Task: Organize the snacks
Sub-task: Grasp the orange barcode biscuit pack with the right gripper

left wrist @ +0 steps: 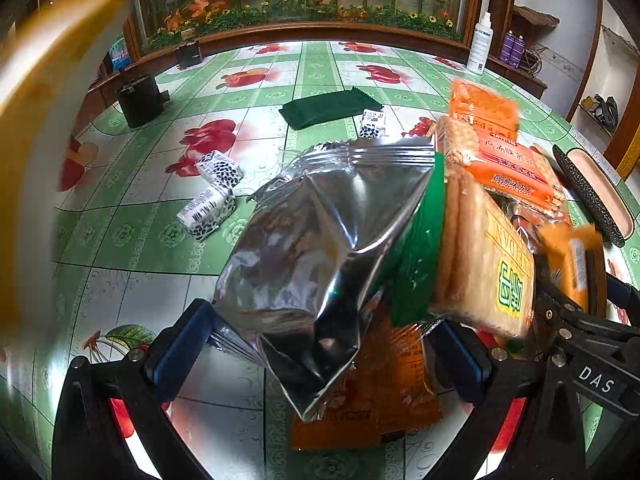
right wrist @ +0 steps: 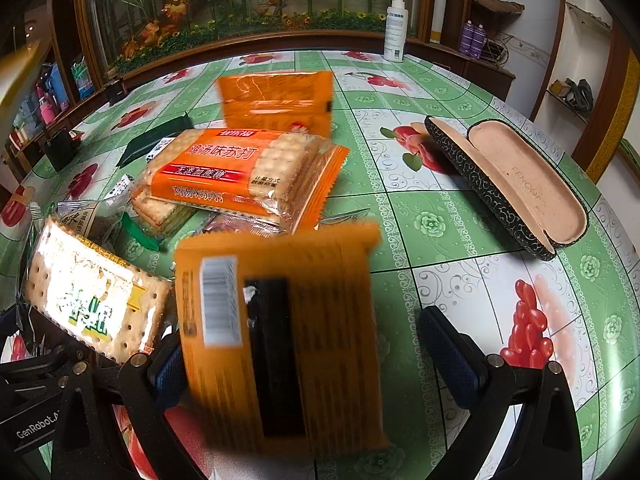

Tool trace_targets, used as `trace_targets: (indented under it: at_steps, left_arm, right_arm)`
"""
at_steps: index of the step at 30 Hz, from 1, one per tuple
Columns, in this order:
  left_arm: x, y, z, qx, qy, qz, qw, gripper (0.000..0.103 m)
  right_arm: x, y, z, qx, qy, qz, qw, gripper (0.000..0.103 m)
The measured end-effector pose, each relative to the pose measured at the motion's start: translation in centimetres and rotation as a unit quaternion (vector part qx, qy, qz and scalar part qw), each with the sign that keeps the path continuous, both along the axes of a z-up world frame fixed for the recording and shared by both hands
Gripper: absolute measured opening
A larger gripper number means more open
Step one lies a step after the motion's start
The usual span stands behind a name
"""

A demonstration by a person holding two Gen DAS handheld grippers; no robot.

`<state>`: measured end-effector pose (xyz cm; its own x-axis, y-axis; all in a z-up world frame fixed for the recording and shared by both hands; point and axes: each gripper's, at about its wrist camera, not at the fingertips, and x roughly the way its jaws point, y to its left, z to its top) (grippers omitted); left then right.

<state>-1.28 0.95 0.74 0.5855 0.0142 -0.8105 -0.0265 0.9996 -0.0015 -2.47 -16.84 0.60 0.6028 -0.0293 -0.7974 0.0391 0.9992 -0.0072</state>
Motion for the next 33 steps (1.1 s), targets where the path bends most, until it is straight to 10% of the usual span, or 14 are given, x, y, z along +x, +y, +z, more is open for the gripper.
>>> trace_targets:
  at_steps: [33]
  left_arm:
    - [-0.08,-0.02,-0.17,-0.001,-0.001,0.009,1.0000,0.103]
  right_arm:
    - [0.01,-0.01,-0.01,0.000,0.000,0.000,1.000,0.102]
